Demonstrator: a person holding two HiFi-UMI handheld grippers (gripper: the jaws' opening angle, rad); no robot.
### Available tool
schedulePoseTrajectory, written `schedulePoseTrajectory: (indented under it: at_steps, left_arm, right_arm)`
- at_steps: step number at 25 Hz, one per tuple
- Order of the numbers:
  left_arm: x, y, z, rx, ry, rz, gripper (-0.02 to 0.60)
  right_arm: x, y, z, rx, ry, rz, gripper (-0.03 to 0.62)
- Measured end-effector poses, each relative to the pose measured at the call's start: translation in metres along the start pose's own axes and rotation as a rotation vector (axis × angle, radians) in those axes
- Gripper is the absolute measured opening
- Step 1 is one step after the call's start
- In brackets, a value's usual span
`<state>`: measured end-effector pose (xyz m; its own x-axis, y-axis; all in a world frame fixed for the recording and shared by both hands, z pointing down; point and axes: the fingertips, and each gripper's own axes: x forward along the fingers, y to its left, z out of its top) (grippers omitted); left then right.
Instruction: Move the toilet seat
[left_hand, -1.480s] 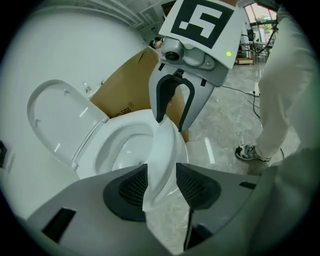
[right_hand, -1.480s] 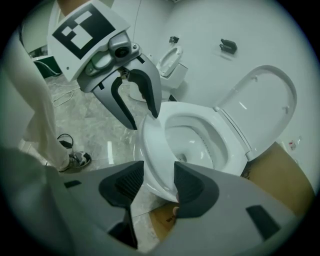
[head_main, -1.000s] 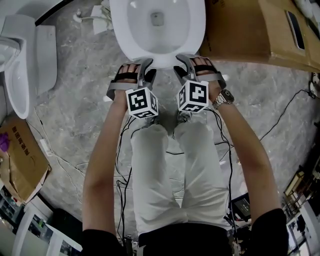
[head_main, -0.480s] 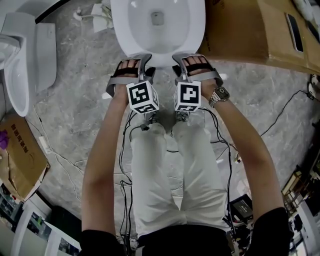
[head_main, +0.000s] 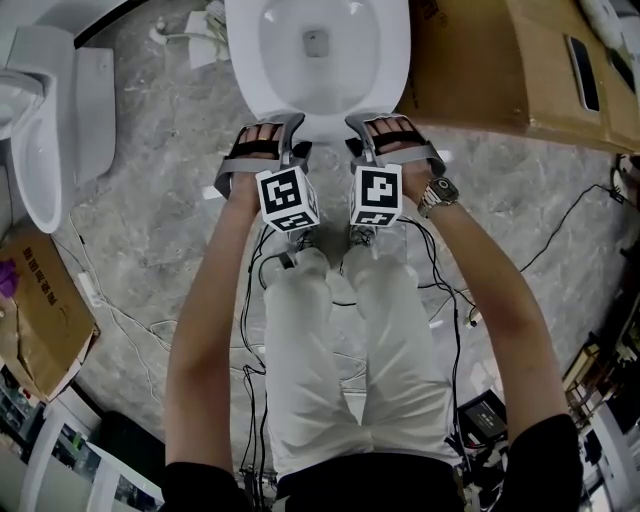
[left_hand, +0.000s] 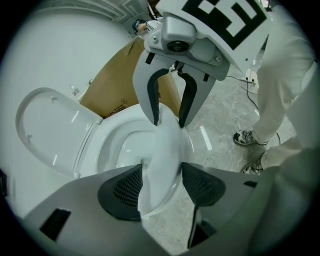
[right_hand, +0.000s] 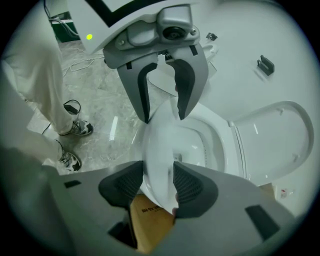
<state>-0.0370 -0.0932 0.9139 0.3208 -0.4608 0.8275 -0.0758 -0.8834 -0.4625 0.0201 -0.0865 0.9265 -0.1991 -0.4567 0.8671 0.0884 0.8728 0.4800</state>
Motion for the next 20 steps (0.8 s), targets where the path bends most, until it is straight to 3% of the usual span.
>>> schedulePoseTrajectory:
  at_steps: [4, 8, 20]
  left_arm:
    - [-0.007, -0.004, 0.004, 0.059, -0.011, -0.016, 0.22]
    - [-0.014, -0.002, 0.013, 0.019, -0.038, -0.048, 0.212]
    - [-0.035, 0.015, 0.022, 0.045, -0.021, -0.064, 0.19]
  right_arm:
    - [-0.007, -0.004, 0.001, 0.001, 0.0, 0.017, 0.196]
    - [-0.015, -0.009, 0.003, 0.014, 0.003, 0.021, 0.197]
    - [-0.044, -0.028, 0.007, 0.039, -0.025, 0.052, 0.201]
